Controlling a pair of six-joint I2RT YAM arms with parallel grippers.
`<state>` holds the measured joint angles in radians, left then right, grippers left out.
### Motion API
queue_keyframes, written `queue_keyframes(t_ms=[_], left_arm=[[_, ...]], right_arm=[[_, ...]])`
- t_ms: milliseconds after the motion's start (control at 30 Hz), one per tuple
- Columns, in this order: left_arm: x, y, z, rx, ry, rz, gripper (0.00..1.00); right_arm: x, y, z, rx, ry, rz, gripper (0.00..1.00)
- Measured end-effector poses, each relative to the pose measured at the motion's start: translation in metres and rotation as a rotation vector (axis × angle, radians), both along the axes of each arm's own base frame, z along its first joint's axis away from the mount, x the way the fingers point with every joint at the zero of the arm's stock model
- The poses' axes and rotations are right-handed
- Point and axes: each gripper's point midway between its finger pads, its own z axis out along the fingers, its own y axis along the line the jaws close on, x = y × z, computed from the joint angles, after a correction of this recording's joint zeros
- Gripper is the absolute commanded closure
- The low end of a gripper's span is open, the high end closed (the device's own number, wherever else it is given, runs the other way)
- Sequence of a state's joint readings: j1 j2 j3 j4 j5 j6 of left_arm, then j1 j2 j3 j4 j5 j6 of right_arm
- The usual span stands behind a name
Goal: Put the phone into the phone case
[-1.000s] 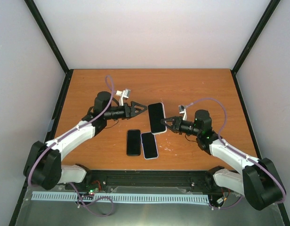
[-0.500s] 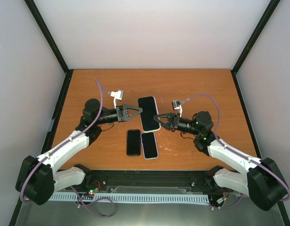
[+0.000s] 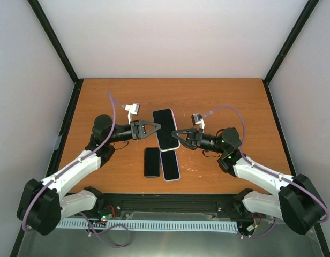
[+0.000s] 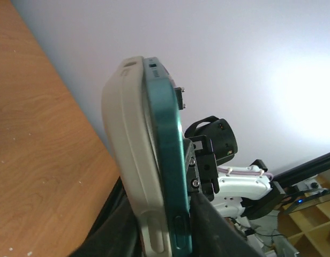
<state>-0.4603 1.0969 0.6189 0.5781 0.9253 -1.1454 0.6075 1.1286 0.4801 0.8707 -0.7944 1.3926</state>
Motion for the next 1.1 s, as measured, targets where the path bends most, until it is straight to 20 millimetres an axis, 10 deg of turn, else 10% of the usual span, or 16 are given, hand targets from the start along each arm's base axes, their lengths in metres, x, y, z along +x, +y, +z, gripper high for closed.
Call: queue_keyframes(t_ms=[233,400,1100], left_arm=[[0.000,0.001,-0.004,0.012,0.034,0.008,0.95],[0.002,0.001,-0.016,0.056,0.063,0.022,0.94],[-0.012,0.002,-0.015,0.056,0.025,-0.017,0.33]], right_arm=[[0.000,0.000,-0.001,-0.014,-0.023,-0.012,0.72],[0.002,-0.002,-0.012,-0.067,-0.010,-0.041,0.77],[0.017,-0.005,-0.016,-0.110,-0.035,-0.147,0.90]])
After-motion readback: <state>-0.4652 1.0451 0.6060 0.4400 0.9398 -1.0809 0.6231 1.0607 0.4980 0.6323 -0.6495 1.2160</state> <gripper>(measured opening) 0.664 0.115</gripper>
